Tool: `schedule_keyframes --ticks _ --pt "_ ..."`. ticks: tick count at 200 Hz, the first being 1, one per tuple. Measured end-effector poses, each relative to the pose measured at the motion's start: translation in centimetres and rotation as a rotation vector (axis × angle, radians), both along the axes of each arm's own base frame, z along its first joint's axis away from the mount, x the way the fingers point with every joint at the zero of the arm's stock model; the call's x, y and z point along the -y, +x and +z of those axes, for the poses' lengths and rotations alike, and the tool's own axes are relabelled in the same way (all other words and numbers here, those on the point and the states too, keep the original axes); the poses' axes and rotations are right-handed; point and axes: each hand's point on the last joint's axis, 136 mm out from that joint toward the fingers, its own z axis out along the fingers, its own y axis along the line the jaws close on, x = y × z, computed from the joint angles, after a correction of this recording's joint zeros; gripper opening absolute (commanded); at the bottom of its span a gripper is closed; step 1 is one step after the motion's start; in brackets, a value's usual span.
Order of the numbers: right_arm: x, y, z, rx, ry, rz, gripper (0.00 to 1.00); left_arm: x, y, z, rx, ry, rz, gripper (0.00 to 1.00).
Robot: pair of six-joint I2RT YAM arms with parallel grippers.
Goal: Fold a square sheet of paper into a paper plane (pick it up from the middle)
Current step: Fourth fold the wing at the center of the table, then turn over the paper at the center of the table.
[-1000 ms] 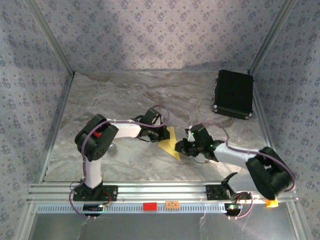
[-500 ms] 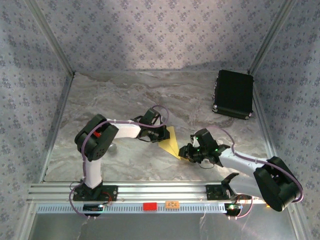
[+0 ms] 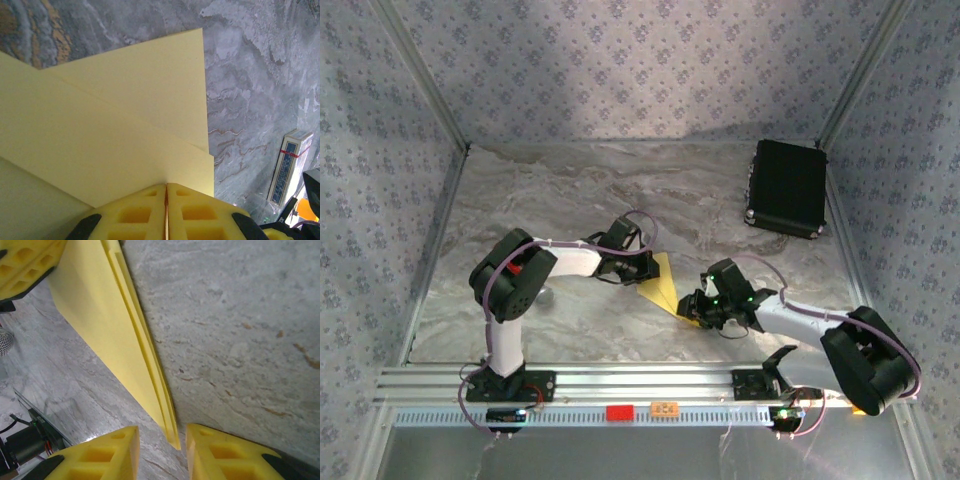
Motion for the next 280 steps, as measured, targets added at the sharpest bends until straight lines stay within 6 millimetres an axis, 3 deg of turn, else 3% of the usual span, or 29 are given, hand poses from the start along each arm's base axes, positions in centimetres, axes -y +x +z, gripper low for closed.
schedule_keyframes --ticks 280 --pt "-0.01 0.37 0.01 -0.007 0.051 -0.037 0.34 -0.19 0.22 0.06 -0.027 -0.032 0.028 0.09"
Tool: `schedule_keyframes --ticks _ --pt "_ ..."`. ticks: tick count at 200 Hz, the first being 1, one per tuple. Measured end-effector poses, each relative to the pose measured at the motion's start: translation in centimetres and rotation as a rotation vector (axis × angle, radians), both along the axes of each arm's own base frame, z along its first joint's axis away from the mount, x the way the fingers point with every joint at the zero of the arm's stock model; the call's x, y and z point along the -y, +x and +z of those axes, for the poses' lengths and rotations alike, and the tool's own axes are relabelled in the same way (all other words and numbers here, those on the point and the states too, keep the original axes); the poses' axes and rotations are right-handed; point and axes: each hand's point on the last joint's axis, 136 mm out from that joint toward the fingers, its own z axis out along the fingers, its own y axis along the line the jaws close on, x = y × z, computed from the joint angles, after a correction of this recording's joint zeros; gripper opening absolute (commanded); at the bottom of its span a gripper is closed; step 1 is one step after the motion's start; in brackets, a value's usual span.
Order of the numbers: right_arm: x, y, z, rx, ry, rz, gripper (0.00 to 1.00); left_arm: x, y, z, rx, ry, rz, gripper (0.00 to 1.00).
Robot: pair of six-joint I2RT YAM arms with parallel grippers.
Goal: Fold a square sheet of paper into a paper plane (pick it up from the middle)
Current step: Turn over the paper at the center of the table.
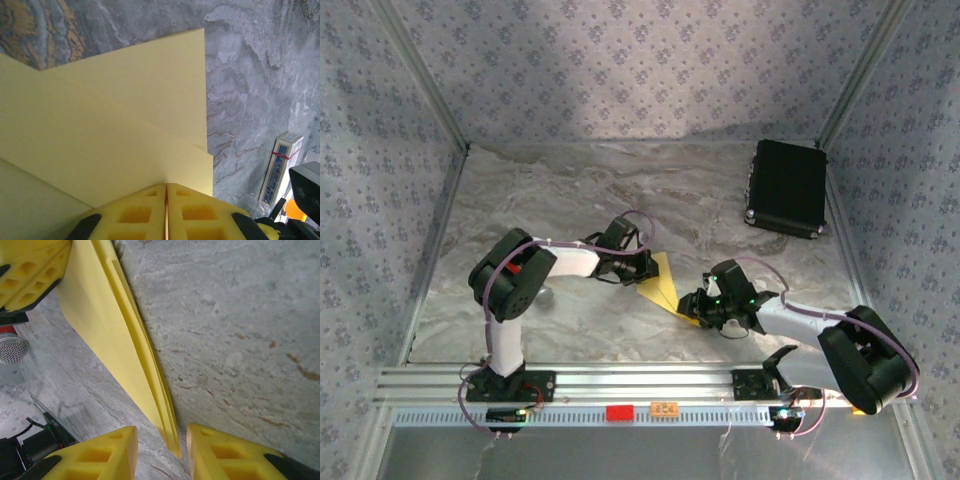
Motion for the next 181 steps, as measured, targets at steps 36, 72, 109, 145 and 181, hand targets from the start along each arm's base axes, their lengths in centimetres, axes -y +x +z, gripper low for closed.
schedule_keyframes --ticks 36,72,109,145,181 --pt "-0.2 0.0 0.0 -0.002 0.011 0.006 0.33 0.0 0.0 0.0 -0.002 0.0 0.002 0.09" --pt "-0.5 0.4 0.4 0.022 0.028 0.007 0.36 0.0 0.0 0.0 -0.002 -0.001 0.002 0.09" --pt "-0.9 1.4 1.3 0.069 0.065 0.003 0.38 0.0 0.0 0.0 -0.002 -0.002 0.003 0.09" --pt "-1.1 2.3 1.8 0.095 0.093 -0.005 0.38 0.0 0.0 0.0 -0.002 -0.003 0.003 0.09" --pt "-1.3 2.6 1.6 0.09 0.109 -0.001 0.36 0.0 -0.1 0.0 -0.003 -0.005 0.001 0.09"
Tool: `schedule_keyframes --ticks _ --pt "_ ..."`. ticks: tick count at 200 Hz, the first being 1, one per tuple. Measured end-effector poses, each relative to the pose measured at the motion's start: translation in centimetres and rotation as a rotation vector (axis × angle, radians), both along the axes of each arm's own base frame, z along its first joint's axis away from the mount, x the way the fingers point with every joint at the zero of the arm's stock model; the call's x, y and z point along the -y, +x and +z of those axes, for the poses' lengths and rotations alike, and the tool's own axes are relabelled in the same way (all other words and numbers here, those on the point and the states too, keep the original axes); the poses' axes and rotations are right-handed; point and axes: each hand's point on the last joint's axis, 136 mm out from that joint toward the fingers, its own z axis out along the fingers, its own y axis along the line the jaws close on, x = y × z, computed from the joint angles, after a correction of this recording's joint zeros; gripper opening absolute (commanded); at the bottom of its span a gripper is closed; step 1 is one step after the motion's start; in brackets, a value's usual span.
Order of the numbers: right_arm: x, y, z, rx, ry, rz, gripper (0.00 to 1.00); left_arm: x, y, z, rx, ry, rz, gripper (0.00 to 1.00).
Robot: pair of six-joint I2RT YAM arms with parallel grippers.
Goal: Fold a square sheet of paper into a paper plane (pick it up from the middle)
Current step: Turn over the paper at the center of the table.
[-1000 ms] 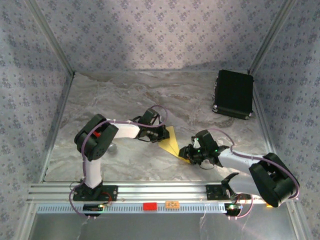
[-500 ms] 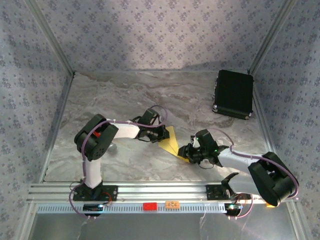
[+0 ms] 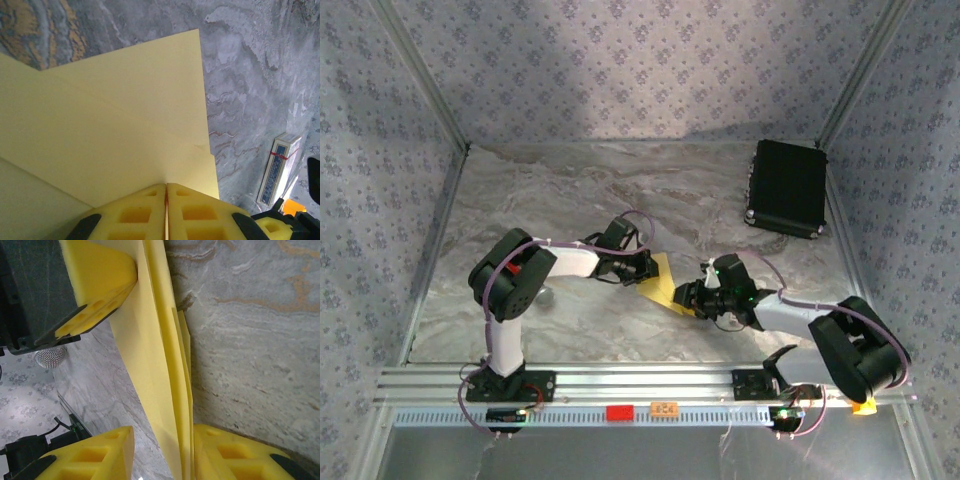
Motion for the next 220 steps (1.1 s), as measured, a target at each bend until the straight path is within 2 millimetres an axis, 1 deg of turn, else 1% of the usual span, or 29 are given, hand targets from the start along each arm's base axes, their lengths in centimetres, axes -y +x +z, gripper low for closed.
schedule_keyframes --ticks 30,49,62,71,95,121,142,154,168,184,196,208,220 --pt "-0.1 0.1 -0.2 -0.004 0.001 0.002 0.32 0.0 0.0 0.0 0.0 0.0 0.0 0.09" --pt "0.0 0.2 -0.2 -0.001 0.006 0.0 0.26 0.0 0.0 0.0 0.0 0.0 0.0 0.09" --pt "0.0 0.3 -0.1 0.002 0.008 -0.003 0.2 0.0 0.0 0.0 0.0 0.0 0.0 0.1" --pt "0.0 0.4 -0.1 0.004 0.008 -0.005 0.18 0.0 0.0 0.1 0.001 -0.002 0.001 0.11" --pt "0.1 0.5 -0.1 0.003 0.008 -0.008 0.13 0.0 0.0 0.2 -0.001 -0.006 0.007 0.15" --pt "0.1 0.4 -0.1 0.003 0.008 -0.009 0.09 -0.1 0.0 0.9 0.005 -0.01 0.014 0.23" --pt "0.1 0.5 0.5 0.02 0.012 -0.009 0.09 -0.1 0.2 2.8 0.041 -0.032 0.016 0.32" --pt "0.3 0.5 1.0 0.038 0.004 -0.009 0.08 -0.3 0.4 4.4 0.08 -0.044 0.022 0.38" --pt "0.4 0.7 1.8 0.071 -0.024 -0.007 0.08 -0.7 0.6 6.4 0.136 -0.053 0.03 0.41" --pt "0.4 1.1 3.2 0.135 -0.073 0.003 0.07 -1.3 0.8 8.8 0.206 -0.059 0.047 0.43" --pt "0.4 1.6 4.6 0.196 -0.114 0.006 0.07 -2.0 1.0 10.2 0.254 -0.053 0.066 0.46" --pt "0.5 1.9 5.9 0.255 -0.15 0.007 0.07 -2.8 1.2 11.1 0.294 -0.044 0.091 0.46" --pt "0.8 2.2 7.1 0.309 -0.187 0.003 0.07 -3.7 1.3 11.4 0.319 -0.029 0.116 0.46"
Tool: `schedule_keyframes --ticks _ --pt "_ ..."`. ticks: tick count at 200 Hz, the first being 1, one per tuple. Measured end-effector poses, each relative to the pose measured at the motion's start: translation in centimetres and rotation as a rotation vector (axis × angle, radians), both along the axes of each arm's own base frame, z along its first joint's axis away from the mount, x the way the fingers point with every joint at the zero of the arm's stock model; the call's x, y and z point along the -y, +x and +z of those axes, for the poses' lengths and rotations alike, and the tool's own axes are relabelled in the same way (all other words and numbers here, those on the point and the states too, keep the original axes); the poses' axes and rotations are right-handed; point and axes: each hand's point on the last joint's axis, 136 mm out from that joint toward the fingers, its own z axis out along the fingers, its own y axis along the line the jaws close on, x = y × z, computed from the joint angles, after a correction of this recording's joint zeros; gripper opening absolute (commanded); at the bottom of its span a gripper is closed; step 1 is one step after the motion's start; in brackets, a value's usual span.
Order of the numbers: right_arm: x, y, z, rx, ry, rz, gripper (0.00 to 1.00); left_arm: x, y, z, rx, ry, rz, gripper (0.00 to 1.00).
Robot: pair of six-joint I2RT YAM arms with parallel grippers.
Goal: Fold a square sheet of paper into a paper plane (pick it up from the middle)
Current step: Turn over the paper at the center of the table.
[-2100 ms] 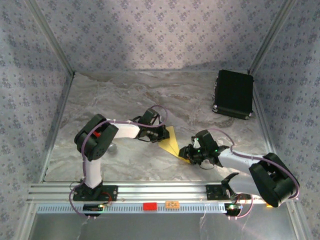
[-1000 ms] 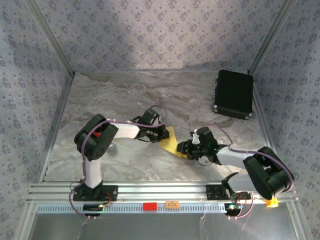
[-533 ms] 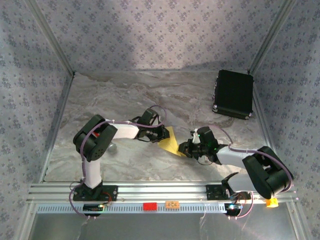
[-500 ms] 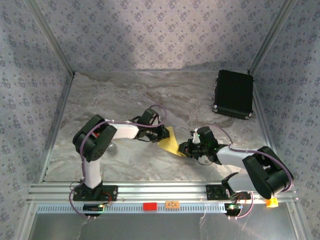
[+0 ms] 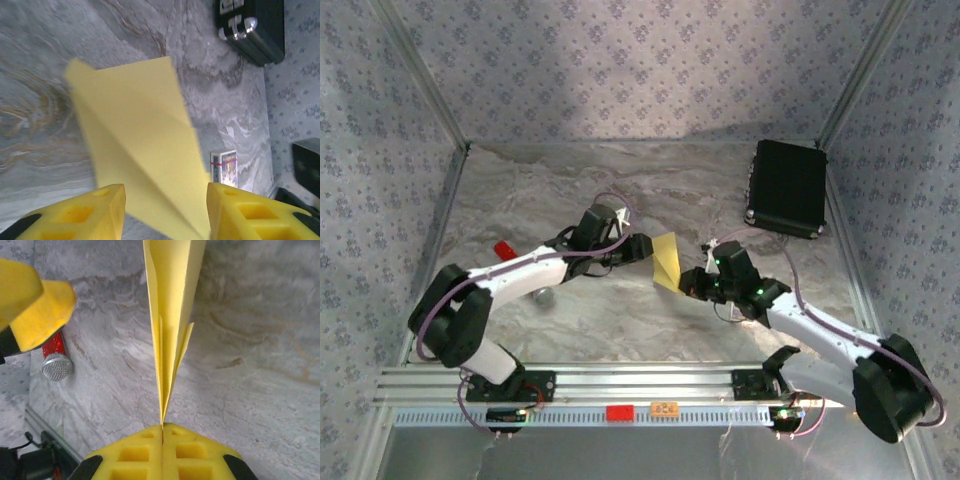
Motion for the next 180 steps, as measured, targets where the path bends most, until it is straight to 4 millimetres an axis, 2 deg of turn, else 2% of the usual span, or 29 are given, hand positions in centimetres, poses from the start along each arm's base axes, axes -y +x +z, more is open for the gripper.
schedule_keyframes --ticks 23,63,118,180 --pt "0.8 0.2 1.2 0.07 -0.087 -0.025 0.06 -2.1 0.2 -0.5 0.014 0.04 0.061 0.47" --pt "2.1 0.1 1.9 0.156 -0.306 -0.06 0.05 -4.8 0.3 -1.3 0.03 0.095 0.146 0.49" --pt "3.6 0.2 1.5 0.239 -0.648 -0.06 0.05 -6.8 0.7 -0.3 0.076 0.107 0.22 0.53" --pt "3.8 0.5 1.1 0.302 -0.919 -0.043 0.05 -8.1 0.8 -0.9 0.068 0.138 0.262 0.54"
